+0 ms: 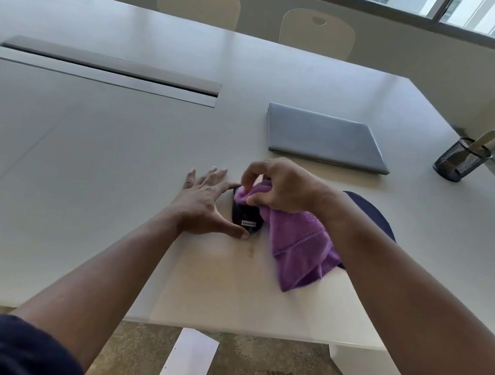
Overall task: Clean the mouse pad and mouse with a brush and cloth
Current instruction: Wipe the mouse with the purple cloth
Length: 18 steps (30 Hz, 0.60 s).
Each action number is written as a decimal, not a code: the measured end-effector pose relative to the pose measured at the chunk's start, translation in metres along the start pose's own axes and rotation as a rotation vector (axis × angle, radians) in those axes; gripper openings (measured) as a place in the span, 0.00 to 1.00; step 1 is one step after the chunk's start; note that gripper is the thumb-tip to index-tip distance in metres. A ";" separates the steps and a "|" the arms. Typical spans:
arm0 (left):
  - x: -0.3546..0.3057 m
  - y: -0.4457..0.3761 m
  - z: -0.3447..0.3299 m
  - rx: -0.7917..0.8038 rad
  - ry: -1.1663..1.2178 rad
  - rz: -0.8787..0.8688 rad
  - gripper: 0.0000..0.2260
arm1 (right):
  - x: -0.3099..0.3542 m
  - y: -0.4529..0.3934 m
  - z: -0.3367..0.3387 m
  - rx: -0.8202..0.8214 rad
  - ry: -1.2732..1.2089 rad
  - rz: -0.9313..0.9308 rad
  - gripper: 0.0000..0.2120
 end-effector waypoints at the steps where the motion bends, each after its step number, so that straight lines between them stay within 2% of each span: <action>1: 0.000 0.000 0.000 0.001 -0.001 0.002 0.54 | 0.000 -0.003 -0.004 -0.005 0.026 0.000 0.10; 5: 0.000 0.000 0.000 -0.003 0.018 0.000 0.53 | -0.001 -0.004 -0.021 0.006 0.076 0.019 0.08; 12: 0.001 -0.001 0.001 -0.021 0.013 0.000 0.54 | -0.003 0.012 -0.031 0.180 0.144 -0.010 0.08; 16: 0.002 -0.002 -0.001 -0.017 0.017 -0.007 0.55 | -0.019 0.023 -0.028 0.141 0.243 -0.110 0.08; 18: 0.002 -0.003 -0.001 -0.016 0.019 -0.008 0.55 | -0.021 0.028 -0.027 0.103 0.227 -0.102 0.09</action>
Point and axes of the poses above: each hand's wrist, its own y-axis away from the middle knuckle, its own z-axis out of the back of the hand, x = y × z, the point moved 10 cm from there along -y, towards the middle knuckle, and after that the axes turned 5 degrees about -z, right-handed, at the moved point
